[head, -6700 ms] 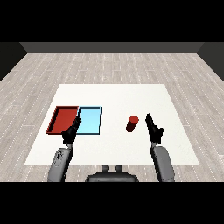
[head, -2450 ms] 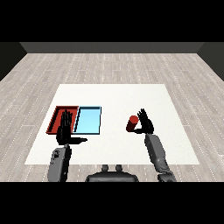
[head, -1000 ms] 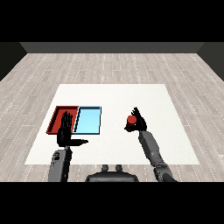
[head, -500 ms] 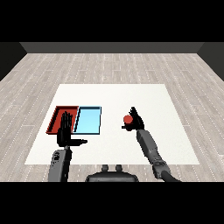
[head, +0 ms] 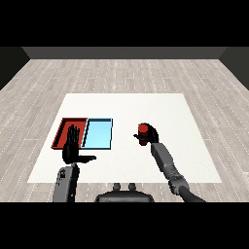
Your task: Pick the red can and put it in the red box
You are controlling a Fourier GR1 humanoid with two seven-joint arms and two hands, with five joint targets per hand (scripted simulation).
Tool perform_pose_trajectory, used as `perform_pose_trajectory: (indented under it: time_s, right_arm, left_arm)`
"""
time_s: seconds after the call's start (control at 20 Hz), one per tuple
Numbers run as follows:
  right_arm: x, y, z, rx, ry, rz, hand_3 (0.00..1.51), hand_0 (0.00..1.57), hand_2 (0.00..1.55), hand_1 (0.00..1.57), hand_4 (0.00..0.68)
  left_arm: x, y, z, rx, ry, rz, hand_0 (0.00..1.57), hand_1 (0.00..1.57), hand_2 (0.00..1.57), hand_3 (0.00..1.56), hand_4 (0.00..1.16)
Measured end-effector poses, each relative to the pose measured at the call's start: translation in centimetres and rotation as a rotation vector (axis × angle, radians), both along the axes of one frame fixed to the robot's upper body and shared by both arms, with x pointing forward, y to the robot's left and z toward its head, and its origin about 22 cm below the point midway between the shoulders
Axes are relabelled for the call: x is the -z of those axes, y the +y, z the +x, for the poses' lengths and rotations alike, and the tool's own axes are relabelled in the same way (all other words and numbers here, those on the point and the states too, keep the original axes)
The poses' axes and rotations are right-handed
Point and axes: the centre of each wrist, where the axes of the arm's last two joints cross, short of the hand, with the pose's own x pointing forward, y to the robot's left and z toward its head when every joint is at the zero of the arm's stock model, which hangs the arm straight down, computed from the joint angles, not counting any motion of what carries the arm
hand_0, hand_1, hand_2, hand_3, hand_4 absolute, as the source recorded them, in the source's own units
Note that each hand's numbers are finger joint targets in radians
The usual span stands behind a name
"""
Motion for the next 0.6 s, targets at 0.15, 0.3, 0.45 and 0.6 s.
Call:
perform_pose_trajectory:
  time_s: [0.15,0.3,0.45,0.6]
  right_arm:
    - [0.2,0.1,-0.1,0.011,0.012,-0.050,1.42,1.54,1.47,1.54,0.575]
    - [-0.1,0.3,0.1,0.016,0.018,-0.085,1.42,1.53,1.47,1.53,0.551]
    - [0.1,0.5,-0.1,0.017,0.031,-0.118,1.41,1.53,1.47,1.53,0.546]
    - [-0.3,1.1,-0.2,0.012,0.033,-0.136,1.41,1.55,1.47,1.55,0.552]
  left_arm:
    - [-0.7,-0.3,0.1,0.002,-0.001,-0.002,0.00,0.00,0.00,0.00,0.00]
    - [-0.1,-0.3,0.1,0.004,0.001,-0.004,0.00,0.00,0.00,0.00,0.00]
    - [-0.3,-0.2,0.3,0.009,0.002,-0.008,0.00,0.00,0.00,0.00,0.00]
    - [-0.4,-0.2,0.6,0.002,0.007,-0.004,0.00,0.00,0.00,0.00,0.00]
